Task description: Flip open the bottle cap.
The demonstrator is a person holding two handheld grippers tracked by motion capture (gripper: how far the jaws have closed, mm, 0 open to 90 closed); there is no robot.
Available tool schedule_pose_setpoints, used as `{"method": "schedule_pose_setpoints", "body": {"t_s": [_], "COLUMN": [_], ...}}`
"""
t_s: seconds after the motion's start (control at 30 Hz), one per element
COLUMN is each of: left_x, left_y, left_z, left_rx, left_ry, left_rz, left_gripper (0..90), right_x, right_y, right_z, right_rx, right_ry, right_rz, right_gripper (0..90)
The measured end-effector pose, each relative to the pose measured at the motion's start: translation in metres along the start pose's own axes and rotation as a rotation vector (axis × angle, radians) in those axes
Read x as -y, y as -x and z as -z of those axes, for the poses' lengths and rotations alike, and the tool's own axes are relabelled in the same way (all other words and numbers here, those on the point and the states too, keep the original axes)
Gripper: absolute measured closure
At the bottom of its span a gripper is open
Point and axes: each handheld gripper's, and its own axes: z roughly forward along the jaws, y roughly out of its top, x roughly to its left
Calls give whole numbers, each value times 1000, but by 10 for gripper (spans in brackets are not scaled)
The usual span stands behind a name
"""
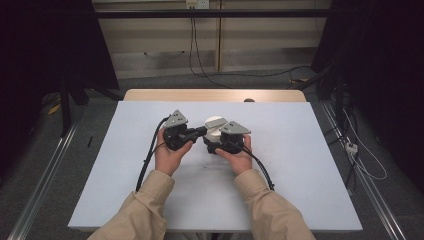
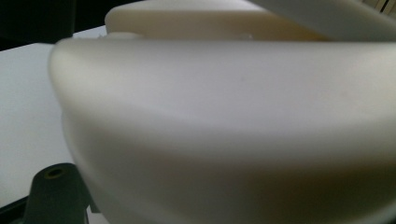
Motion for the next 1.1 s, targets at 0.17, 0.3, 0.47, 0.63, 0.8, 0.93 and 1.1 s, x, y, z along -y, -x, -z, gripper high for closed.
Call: {"method": "schedule_pose_setpoints", "body": {"t_s": [0.17, 0.3, 0.47, 0.63, 0.8, 0.93, 1.1], "left_x": [-4, -7, -11, -15, -17, -19, -22], "left_y": [0, -1, -1, 0, 0, 0, 0], "left_z": [-2, -2, -3, -4, -6, -7, -9], "left_rx": [-1, -2, -2, 10, 11, 13, 15], "left_ry": [-2, -1, 1, 8, 12, 10, 9], "left_rz": [0, 7, 5, 10, 3, 2, -3], "left_gripper": [900, 900, 900, 900, 900, 900, 900], "right_x": [0, 0, 0, 0, 0, 0, 0], "right_y": [0, 0, 0, 0, 0, 0, 0], "right_z": [0, 0, 0, 0, 0, 0, 0], "right_rx": [0, -1, 0, 2, 3, 1, 1], "right_ry": [0, 0, -1, -3, -3, -2, -1], "right_rz": [0, 1, 2, 0, 1, 3, 1], "right_gripper": [184, 184, 184, 184, 184, 184, 184]}}
